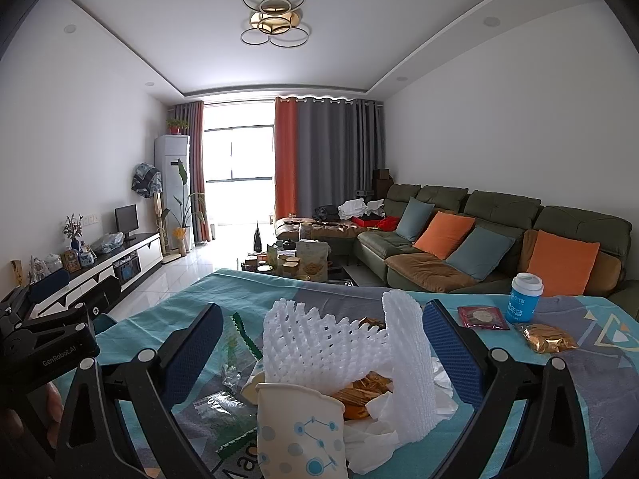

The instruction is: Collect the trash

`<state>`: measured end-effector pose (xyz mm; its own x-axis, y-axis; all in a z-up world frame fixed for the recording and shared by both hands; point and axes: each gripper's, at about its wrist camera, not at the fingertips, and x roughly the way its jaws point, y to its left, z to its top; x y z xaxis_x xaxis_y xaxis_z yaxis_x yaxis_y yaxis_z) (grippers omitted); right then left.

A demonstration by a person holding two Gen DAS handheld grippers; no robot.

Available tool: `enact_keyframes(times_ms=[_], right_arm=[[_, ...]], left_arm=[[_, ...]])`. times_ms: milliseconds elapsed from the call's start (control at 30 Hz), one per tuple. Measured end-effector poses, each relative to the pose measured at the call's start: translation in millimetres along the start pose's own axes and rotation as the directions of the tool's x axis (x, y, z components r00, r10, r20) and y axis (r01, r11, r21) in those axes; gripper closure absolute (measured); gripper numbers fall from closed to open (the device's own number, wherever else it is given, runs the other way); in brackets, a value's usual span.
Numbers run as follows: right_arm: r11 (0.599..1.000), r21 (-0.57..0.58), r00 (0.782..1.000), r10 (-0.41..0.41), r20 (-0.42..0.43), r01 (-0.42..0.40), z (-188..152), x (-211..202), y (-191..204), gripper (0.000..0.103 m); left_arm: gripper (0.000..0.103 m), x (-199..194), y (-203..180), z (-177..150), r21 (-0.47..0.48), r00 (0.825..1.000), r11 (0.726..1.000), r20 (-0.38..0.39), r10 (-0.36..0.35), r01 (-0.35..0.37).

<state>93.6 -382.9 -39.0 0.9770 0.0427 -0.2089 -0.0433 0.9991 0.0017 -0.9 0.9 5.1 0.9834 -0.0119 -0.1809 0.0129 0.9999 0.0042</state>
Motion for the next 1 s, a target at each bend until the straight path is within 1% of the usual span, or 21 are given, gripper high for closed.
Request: enact_keyframes(times_ms=[1000], right_arm=[[1.0, 0.001, 1.0, 0.001, 0.0, -0.001, -1.2, 0.8, 1.7, 0.006]], left_arm=[[0.006, -1.7, 1.0, -0.7, -0.003, 1.0, 1.0, -0.003, -0.001, 0.001]])
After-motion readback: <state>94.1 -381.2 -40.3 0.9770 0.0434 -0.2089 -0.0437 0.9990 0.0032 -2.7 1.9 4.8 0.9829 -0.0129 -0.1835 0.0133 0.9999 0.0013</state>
